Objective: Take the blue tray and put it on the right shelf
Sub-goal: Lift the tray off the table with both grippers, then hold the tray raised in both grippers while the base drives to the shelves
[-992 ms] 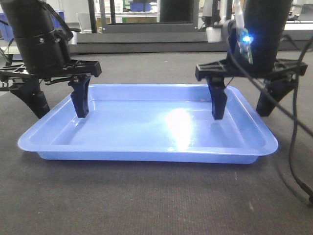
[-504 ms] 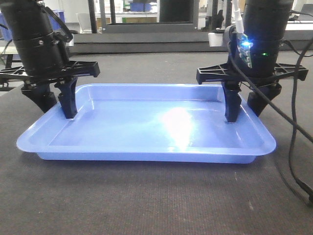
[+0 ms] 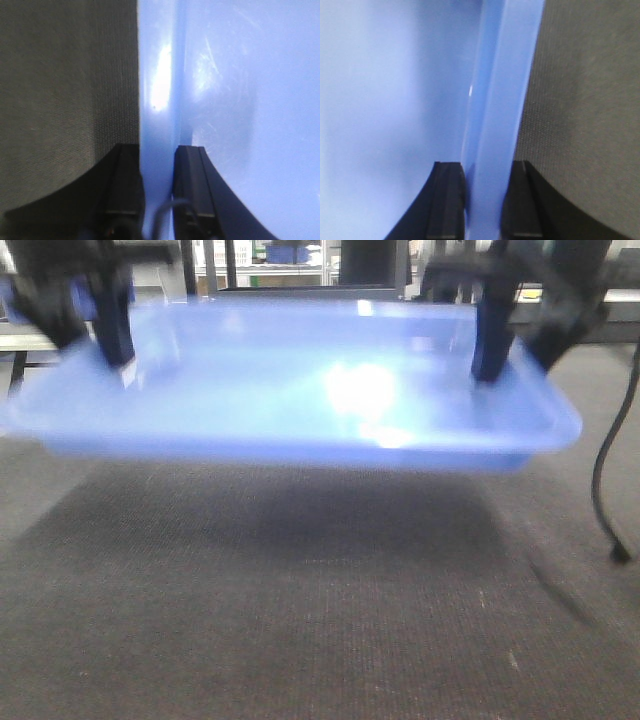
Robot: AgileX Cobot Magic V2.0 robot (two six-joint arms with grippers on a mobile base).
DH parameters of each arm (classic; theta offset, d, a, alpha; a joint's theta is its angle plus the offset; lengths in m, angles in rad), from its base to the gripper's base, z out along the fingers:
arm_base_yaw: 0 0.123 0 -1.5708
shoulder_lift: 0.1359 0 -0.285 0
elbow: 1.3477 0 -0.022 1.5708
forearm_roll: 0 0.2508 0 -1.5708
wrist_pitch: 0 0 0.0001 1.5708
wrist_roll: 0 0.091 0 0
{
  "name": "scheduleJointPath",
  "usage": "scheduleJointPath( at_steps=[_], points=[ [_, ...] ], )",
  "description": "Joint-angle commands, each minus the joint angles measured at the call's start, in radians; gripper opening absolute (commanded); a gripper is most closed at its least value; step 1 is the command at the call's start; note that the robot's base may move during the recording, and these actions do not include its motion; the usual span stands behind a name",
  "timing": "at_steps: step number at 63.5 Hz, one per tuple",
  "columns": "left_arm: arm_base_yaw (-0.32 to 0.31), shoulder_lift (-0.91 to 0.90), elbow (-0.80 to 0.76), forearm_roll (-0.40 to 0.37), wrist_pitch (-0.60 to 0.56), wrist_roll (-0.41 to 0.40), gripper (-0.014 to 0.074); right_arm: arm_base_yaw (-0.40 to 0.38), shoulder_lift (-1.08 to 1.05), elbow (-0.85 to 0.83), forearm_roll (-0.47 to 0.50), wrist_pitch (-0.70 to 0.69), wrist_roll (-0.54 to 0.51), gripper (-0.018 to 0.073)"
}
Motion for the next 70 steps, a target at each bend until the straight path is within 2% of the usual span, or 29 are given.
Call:
scheduleJointPath(
  at_steps=[1,12,17,28,44,70],
  points=[
    [-0.016,-0.112,-0.062,0.074,0.033,0.005,-0.0041,0.000,-0.117,-0.033,-0.059,0.019,-0.018,0.0057],
    [-0.062,-0.198,-0.067,0.110,0.109,0.005,-0.0041,0.000,-0.224,-0.033,-0.126,0.129,-0.018,0.0057],
    [-0.089,-0.221,-0.063,0.112,0.151,0.005,-0.0041,0.000,-0.266,-0.033,-0.132,0.173,-0.018,0.0057],
    [-0.158,-0.275,-0.028,0.117,0.165,-0.031,-0.0041,0.020,-0.351,-0.032,-0.132,0.243,-0.018,0.0057],
    [-0.273,-0.336,0.122,0.237,0.183,-0.163,-0.0041,0.063,-0.399,-0.031,-0.135,0.249,-0.018,0.0057],
    [-0.288,-0.343,0.126,0.232,0.161,-0.182,-0.0048,0.063,-0.397,-0.030,-0.139,0.245,-0.019,0.0057]
  ],
)
